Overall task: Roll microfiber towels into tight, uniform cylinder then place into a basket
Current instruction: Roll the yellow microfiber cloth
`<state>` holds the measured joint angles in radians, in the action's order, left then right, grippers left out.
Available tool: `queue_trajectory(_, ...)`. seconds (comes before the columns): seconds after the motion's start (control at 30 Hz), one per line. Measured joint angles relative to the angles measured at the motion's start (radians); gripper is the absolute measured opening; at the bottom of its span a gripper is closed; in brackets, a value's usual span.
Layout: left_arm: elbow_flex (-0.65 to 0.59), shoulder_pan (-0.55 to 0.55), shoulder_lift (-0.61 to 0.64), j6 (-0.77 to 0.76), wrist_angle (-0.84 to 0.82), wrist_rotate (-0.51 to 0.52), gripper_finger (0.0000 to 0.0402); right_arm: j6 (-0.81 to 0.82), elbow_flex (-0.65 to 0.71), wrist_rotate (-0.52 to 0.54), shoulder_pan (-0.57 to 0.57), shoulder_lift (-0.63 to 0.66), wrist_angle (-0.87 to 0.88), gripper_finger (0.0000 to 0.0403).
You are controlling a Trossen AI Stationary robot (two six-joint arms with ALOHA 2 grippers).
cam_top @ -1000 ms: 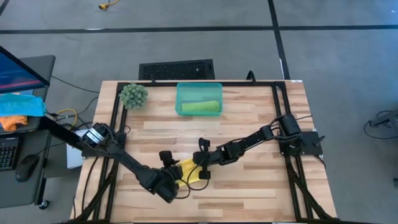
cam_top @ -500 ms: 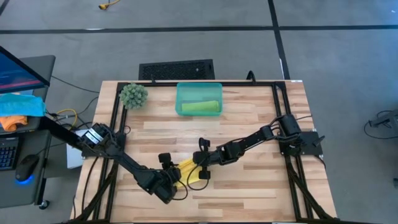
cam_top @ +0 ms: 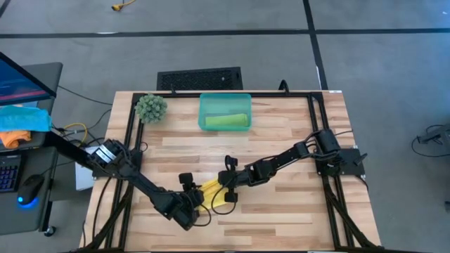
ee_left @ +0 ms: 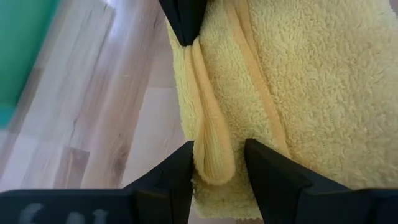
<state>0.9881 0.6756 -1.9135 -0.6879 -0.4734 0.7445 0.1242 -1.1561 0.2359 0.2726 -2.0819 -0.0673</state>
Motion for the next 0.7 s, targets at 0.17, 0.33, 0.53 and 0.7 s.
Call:
queue_trajectory(0.17, 0.048, 0.024, -0.005, 0.041, -0.034, 0.02, 0.0137, 0.0, 0.0, 0.0, 0.0, 0.001, 0.0, 0.0019)
queue_trajectory(0.33, 0.12, 0.04, -0.001, 0.027, -0.167, 0.043, 0.0137, 0.0, 0.0, 0.0, 0.0, 0.001, 0.001, 0.002)
queue_trajectory(0.53, 0.135, 0.045, 0.001, 0.027, -0.197, 0.067, 0.0137, 0.0, 0.0, 0.0, 0.0, 0.001, 0.001, 0.0023)
queue_trajectory(0.7, 0.123, 0.043, -0.003, 0.032, -0.175, 0.025, 0.0137, 0.0, 0.0, 0.0, 0.0, 0.001, 0.001, 0.0019)
